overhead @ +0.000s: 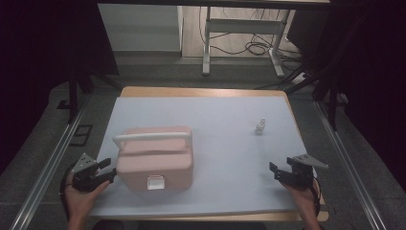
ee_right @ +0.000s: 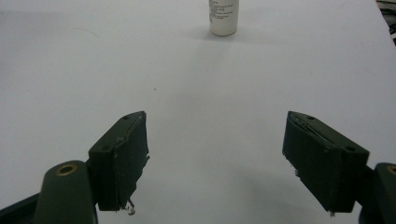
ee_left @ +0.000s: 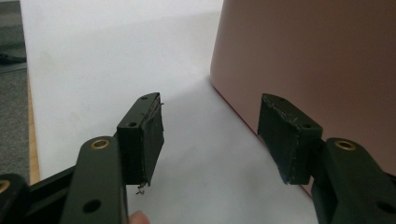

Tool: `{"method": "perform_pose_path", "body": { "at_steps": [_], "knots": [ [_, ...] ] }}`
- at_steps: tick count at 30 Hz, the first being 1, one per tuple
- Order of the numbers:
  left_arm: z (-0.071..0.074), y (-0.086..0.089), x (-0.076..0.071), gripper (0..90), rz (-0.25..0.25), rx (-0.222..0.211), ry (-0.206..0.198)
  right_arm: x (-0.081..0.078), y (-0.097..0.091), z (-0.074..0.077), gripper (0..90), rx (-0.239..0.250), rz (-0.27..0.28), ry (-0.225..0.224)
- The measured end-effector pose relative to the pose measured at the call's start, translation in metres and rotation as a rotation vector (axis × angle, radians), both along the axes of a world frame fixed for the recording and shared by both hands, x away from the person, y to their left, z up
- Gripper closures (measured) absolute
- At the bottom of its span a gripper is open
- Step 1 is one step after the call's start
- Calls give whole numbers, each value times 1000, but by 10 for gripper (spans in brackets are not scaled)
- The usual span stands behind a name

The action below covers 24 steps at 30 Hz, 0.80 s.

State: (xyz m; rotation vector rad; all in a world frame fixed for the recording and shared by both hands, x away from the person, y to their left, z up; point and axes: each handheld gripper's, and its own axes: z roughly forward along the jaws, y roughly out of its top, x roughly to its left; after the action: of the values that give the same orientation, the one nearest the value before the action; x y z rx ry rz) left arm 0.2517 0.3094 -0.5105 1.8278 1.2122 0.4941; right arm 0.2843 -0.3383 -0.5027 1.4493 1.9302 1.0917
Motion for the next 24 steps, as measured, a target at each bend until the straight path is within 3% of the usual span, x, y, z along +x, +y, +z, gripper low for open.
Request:
{"method": "perform_pose_path", "body": {
  "at_steps": [24],
  "knots": [
    [0, 1, 0, 410, 5, 1, -7, -1, -1, -3, 248, -35, -1, 15]
  ]
}}
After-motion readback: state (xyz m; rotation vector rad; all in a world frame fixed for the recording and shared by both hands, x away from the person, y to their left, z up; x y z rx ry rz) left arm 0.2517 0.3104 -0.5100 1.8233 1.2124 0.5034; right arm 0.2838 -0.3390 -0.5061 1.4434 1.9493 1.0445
